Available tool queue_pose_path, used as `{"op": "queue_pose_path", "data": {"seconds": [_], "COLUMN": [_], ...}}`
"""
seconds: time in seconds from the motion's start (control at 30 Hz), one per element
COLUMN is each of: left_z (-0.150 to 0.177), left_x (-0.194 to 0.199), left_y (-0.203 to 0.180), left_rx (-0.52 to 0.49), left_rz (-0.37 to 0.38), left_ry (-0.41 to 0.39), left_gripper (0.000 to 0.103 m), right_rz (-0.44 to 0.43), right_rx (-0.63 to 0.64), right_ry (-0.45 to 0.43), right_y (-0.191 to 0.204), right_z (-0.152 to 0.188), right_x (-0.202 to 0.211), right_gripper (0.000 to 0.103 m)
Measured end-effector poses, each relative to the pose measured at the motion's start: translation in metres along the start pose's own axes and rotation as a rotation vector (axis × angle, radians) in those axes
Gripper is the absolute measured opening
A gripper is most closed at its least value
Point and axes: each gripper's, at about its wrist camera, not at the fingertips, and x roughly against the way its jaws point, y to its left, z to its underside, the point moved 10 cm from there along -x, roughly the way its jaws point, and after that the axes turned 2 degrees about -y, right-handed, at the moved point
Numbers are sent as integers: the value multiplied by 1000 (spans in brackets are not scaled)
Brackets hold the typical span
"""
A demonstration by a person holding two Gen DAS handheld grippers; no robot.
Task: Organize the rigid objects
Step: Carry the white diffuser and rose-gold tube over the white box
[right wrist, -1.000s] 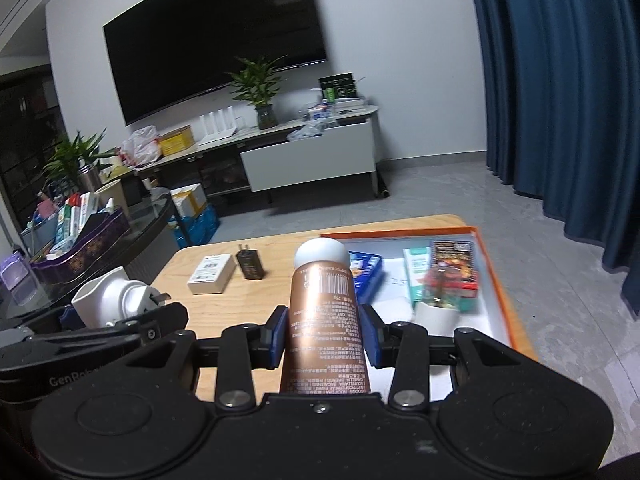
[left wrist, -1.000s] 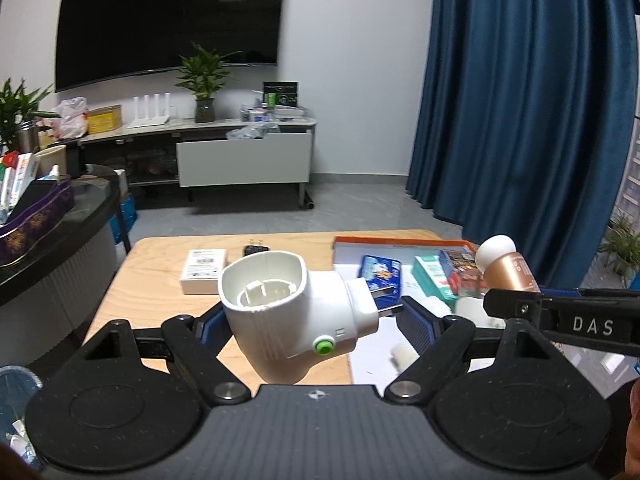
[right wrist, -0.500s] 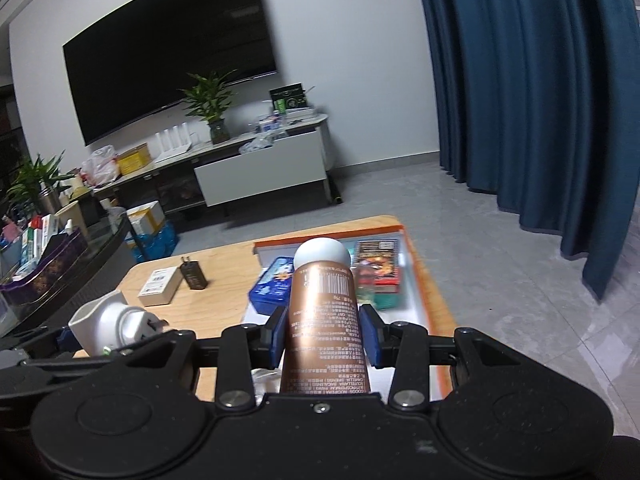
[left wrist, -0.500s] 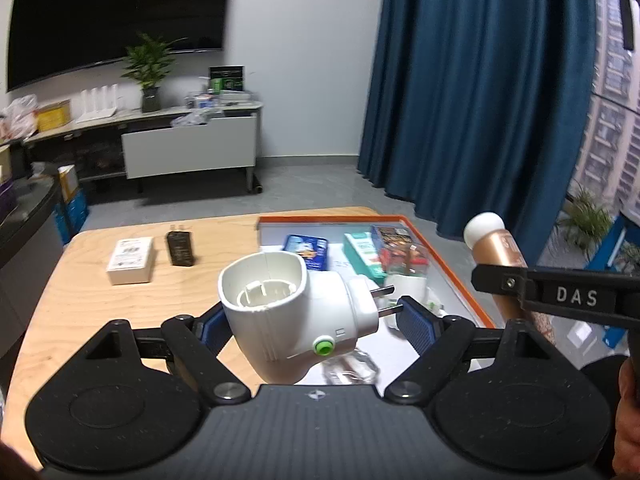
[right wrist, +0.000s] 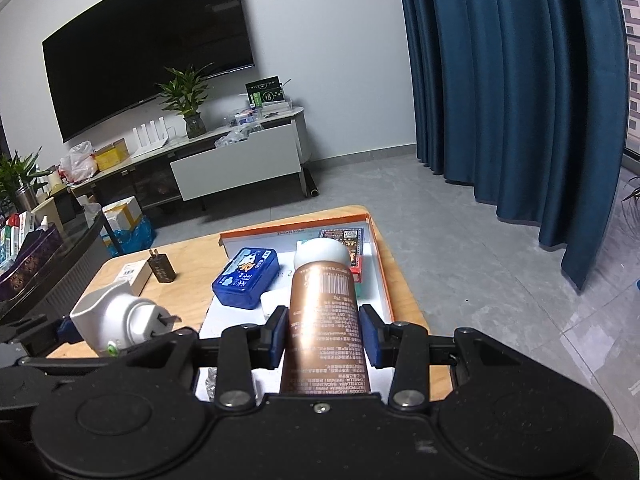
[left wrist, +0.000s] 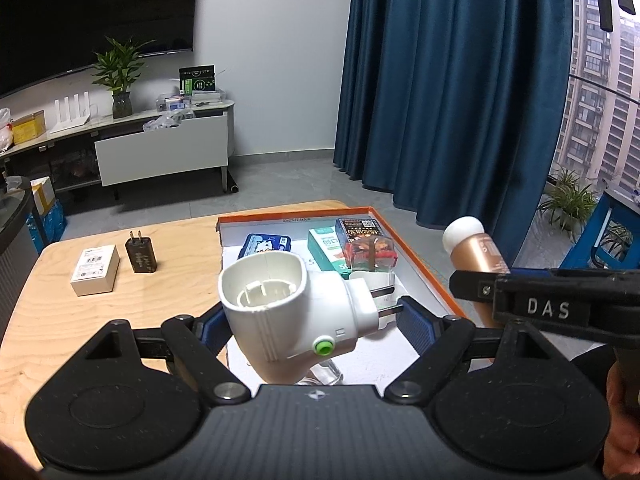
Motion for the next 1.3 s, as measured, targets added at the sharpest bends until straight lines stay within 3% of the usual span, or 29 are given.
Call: {"op": "queue_pose_path", "data": {"seconds": [1.3], "left_z": [2], "left_x": [-22], "left_y": [4], "left_rx": [68], "left_rz": [-9], "left_ry": [51], "left_gripper": [87], "right_rz": [25], "right_rx": [21], "right_ry": [69], "right_y": [-4], "right_z": [10], "right_x": [-37], "right_gripper": [48]}}
